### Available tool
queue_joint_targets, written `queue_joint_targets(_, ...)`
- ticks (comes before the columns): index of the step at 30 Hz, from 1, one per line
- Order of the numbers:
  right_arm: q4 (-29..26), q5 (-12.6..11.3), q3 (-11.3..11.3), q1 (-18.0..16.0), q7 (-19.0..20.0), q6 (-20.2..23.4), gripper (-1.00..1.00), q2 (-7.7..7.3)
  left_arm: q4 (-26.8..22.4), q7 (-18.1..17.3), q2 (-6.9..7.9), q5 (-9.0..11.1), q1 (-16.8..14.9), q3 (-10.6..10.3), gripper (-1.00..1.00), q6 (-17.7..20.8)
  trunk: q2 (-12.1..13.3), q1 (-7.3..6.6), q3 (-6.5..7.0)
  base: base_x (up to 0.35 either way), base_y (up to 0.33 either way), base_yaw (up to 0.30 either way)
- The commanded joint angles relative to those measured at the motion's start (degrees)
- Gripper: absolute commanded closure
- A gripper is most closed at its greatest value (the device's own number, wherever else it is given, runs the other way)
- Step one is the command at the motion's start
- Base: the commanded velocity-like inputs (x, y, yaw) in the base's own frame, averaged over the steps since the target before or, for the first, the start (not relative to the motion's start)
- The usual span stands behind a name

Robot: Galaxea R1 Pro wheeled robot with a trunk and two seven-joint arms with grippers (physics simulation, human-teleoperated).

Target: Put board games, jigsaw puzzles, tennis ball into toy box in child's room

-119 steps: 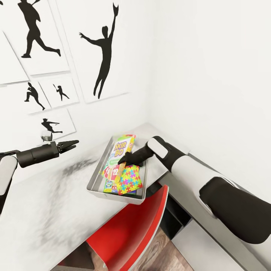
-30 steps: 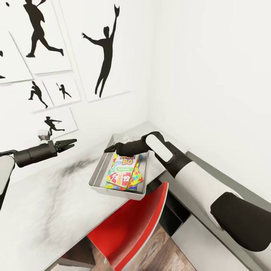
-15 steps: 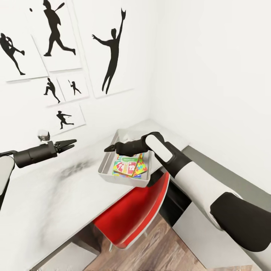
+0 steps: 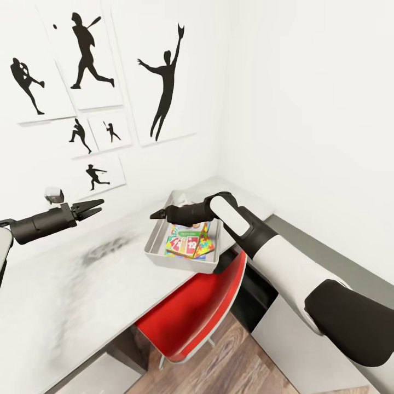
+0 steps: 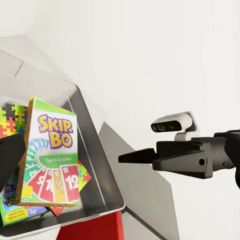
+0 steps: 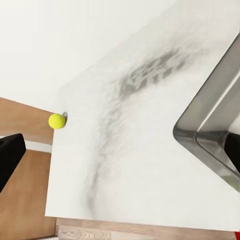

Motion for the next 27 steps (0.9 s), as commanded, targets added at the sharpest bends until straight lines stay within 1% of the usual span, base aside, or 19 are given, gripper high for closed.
queue_joint_targets(1,0.0,0.0,0.1,-0.1,0.0,0.1,-1.00,0.01,0.0,-0.3,0.00,-0.3,-0.1,0.0,-1.00,0.2,-0.1,0.04,-0.01,0.000,0.000,0.000)
queue_joint_targets(20,0.0,0.1,0.2,0.1,0.0,0.0,-1.00,0.22,0.0,-0.3,0.00,-0.3,-0.1,0.1,-1.00,0.2,-0.1,0.04,1.79,0.000,0.000,0.000)
queue_joint_targets(27,-0.1,0.1,0.2,0.1,0.0,0.0,-1.00,0.03,-0.1,-0.3,0.00,-0.3,-0.1,0.1,-1.00,0.2,-0.1,0.04,2.46,0.000,0.000,0.000)
